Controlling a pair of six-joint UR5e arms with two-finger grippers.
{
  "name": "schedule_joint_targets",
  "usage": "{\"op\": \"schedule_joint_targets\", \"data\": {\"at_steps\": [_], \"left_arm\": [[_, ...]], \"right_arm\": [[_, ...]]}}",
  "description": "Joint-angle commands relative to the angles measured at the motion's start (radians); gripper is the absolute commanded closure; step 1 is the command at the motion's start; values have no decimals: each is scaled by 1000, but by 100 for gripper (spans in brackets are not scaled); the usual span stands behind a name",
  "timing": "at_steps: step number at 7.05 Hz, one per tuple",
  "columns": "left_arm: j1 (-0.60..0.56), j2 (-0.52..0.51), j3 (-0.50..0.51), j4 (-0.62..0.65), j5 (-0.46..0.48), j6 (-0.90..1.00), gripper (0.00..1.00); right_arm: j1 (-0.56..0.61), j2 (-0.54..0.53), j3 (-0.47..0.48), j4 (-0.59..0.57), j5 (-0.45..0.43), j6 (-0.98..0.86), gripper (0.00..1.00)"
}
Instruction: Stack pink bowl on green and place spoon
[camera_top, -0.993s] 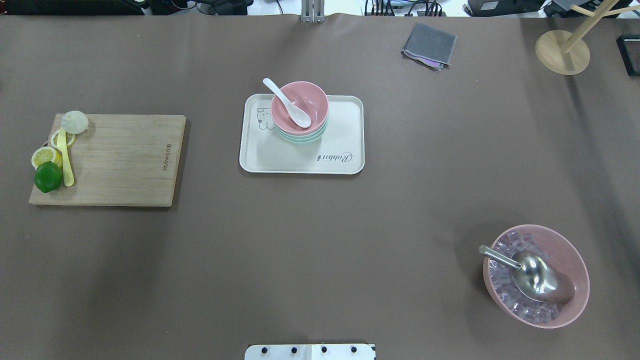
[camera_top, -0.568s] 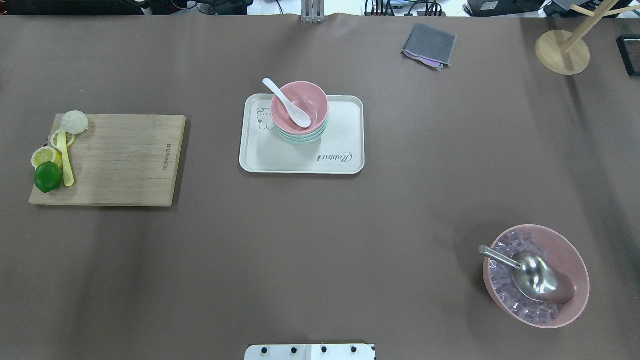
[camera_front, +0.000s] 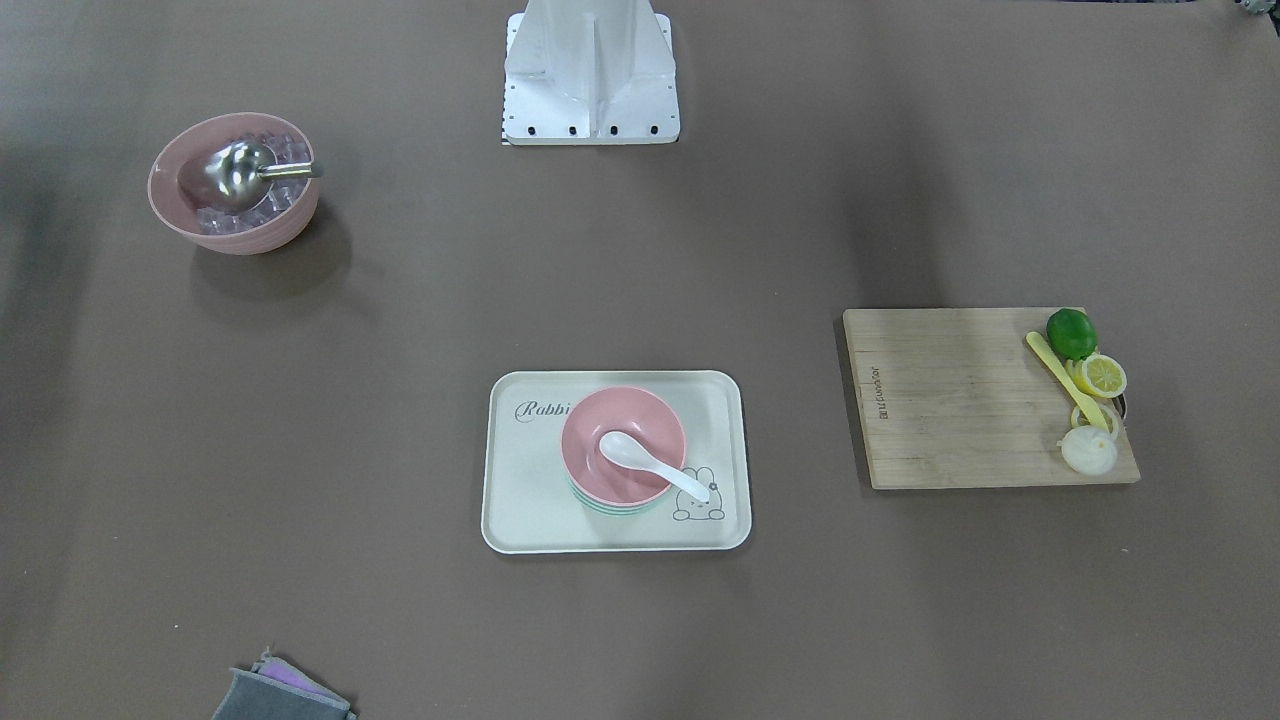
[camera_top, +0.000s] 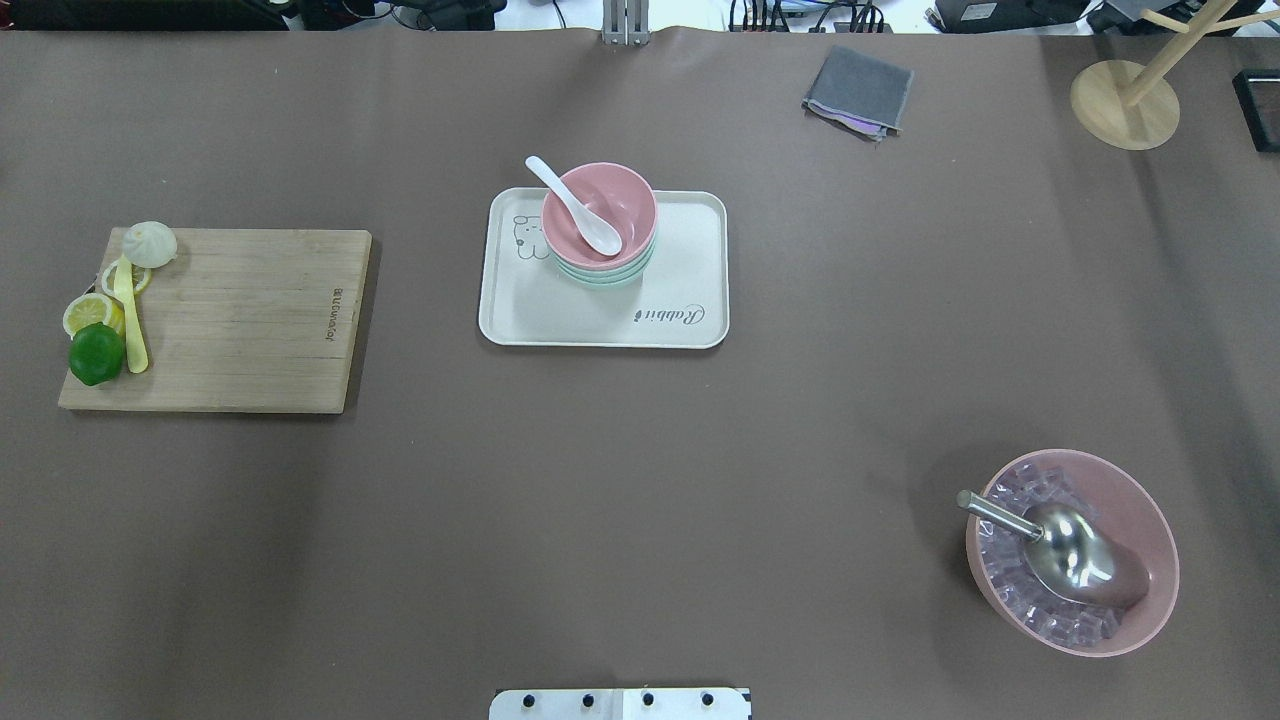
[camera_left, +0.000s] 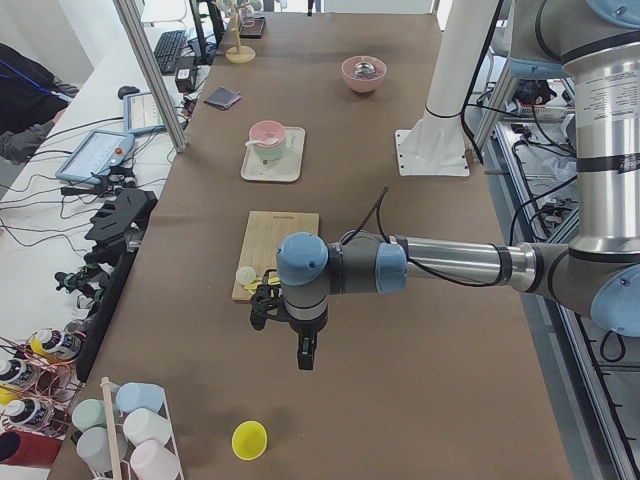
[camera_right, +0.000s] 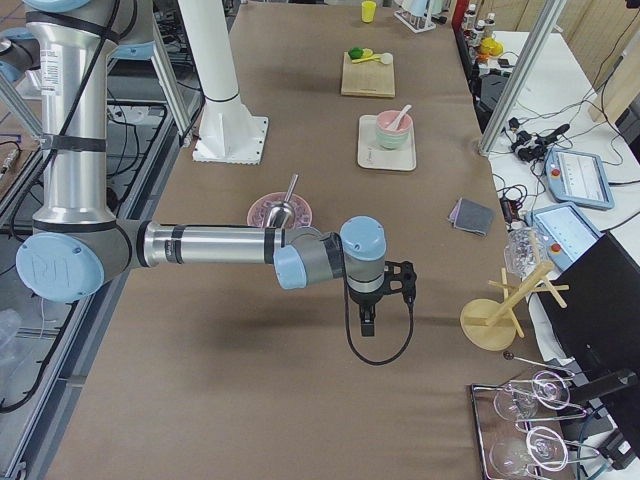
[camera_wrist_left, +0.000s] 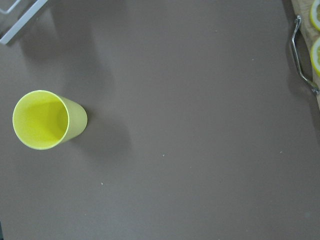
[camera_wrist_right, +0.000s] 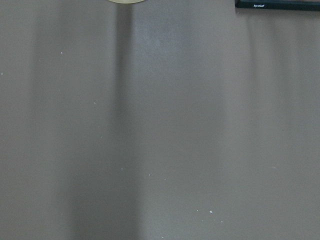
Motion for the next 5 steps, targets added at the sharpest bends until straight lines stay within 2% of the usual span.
{"op": "schedule_joint_targets", "data": {"at_steps": [1, 3, 5], "left_arm": [[1, -4, -12, -4, -73, -25, 2], [1, 10, -52, -4, -74, -17, 2], [3, 10, -52, -5, -74, -17, 2]], "right_arm": [[29, -7, 62, -184, -18, -148, 0], [31, -30, 98, -200, -124, -158, 0], [31, -68, 119, -202, -111, -173, 0]]}}
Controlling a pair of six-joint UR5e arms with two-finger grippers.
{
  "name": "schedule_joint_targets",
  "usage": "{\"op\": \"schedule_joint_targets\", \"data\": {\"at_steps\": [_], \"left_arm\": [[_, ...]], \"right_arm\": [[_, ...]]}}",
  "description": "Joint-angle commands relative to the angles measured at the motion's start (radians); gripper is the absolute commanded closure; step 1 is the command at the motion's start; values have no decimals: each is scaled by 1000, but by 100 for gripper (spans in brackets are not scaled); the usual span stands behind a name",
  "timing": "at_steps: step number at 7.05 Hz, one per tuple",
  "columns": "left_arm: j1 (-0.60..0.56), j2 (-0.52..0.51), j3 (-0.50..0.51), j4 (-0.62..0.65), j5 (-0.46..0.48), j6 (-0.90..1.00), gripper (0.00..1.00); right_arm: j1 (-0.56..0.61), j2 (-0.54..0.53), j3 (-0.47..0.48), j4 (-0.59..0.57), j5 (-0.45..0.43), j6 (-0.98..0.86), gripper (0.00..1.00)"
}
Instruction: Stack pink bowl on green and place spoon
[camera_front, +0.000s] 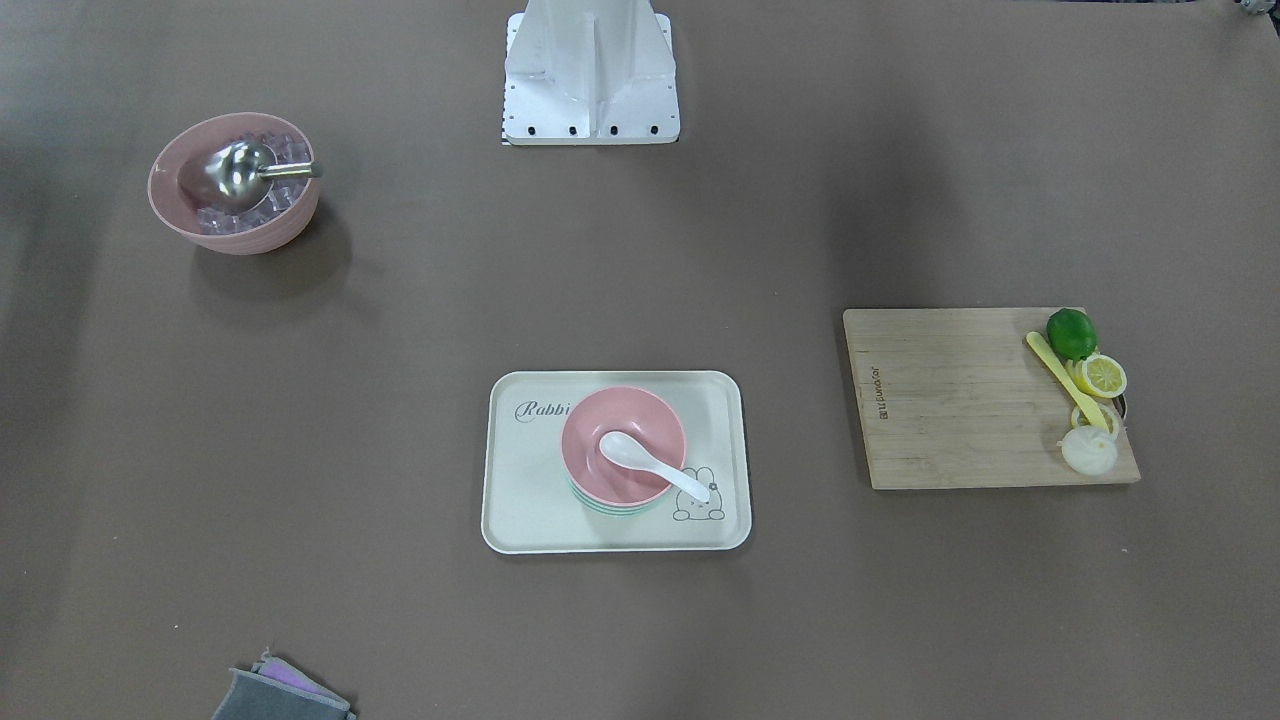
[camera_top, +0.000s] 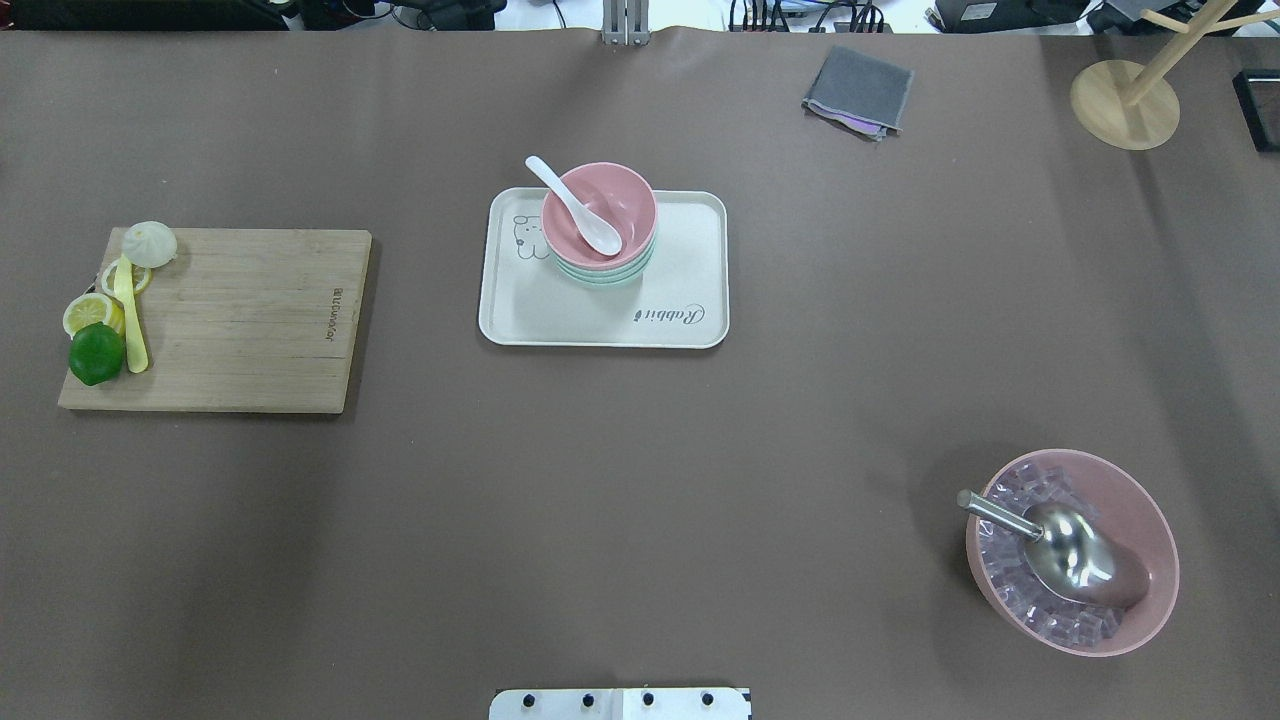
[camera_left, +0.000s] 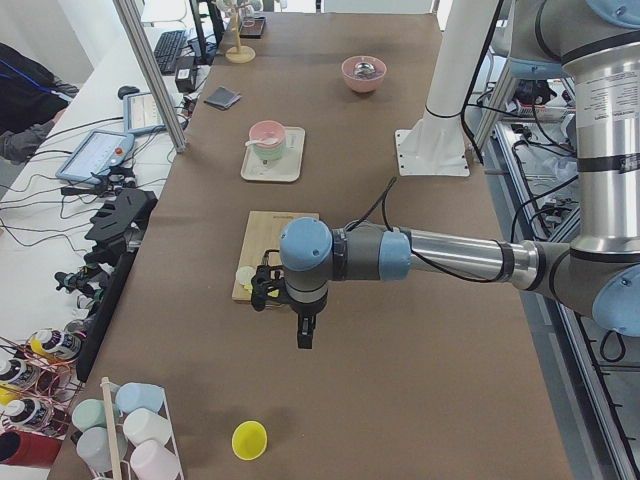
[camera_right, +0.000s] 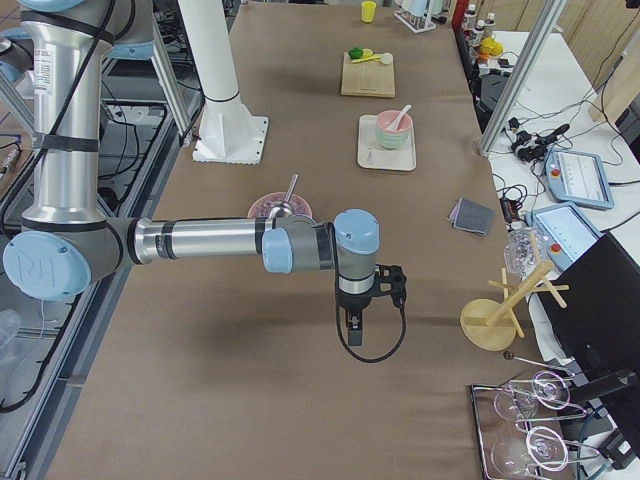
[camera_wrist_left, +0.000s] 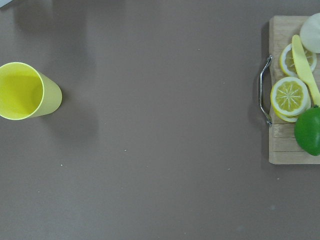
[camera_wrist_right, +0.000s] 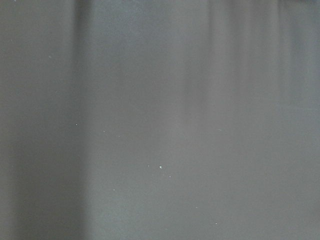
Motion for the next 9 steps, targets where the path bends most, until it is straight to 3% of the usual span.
{"op": "schedule_joint_targets", "data": {"at_steps": [1, 3, 9], "left_arm": [[-1, 3, -2, -1, -2, 3, 2], [1, 3, -4, -1, -1, 3, 2], [1, 19, -4, -2, -2, 3, 2]], "right_arm": [[-1, -49, 30, 5, 18, -9, 0], [-1, -93, 29, 17, 69, -4, 0], [-3, -107, 17, 31, 81, 3, 0]]}}
